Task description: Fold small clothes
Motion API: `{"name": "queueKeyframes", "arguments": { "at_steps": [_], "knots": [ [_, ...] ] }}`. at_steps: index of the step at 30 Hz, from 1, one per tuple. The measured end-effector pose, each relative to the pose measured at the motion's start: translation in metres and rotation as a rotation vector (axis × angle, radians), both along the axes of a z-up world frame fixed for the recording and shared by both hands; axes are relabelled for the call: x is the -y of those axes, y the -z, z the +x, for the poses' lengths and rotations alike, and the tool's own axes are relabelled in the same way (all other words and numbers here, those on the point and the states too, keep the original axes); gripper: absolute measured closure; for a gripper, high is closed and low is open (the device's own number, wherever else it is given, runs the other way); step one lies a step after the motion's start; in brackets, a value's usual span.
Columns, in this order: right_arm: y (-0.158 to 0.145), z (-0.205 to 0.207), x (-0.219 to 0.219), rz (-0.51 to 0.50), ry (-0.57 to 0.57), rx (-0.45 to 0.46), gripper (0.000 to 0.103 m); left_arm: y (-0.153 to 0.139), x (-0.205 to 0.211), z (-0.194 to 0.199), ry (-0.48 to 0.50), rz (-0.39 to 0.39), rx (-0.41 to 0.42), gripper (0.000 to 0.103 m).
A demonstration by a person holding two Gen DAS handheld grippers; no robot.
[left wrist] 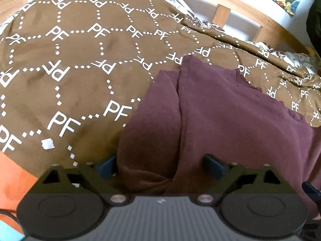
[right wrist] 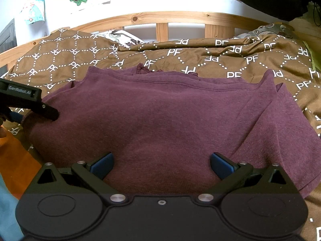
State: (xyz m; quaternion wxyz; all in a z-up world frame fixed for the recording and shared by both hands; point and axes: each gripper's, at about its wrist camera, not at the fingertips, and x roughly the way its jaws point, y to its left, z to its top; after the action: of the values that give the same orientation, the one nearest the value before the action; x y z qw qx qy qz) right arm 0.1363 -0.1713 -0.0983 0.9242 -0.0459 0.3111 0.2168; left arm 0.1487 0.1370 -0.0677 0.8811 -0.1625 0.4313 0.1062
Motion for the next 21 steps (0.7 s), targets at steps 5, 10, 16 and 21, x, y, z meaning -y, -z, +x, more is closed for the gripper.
{"name": "queueKeyframes", "arguments": {
  "at_steps": [5,10,16,21],
  "knots": [
    [-0.015,-0.003,0.012,0.047,0.002,-0.02,0.0,-0.007,0.004,-0.005,-0.01,-0.007,0.008,0.037],
    [-0.031,-0.005,0.024,0.036,0.063,0.014,0.0,-0.016,0.008,-0.008,-0.019,0.01,0.018,0.07],
    [-0.052,0.0,0.051,0.07,0.105,0.041,0.0,-0.049,0.028,-0.016,0.012,0.033,0.191,0.09],
    [-0.073,0.005,0.084,0.109,0.182,0.053,0.0,-0.083,0.073,-0.009,0.176,0.131,0.296,0.092]
  ]
}}
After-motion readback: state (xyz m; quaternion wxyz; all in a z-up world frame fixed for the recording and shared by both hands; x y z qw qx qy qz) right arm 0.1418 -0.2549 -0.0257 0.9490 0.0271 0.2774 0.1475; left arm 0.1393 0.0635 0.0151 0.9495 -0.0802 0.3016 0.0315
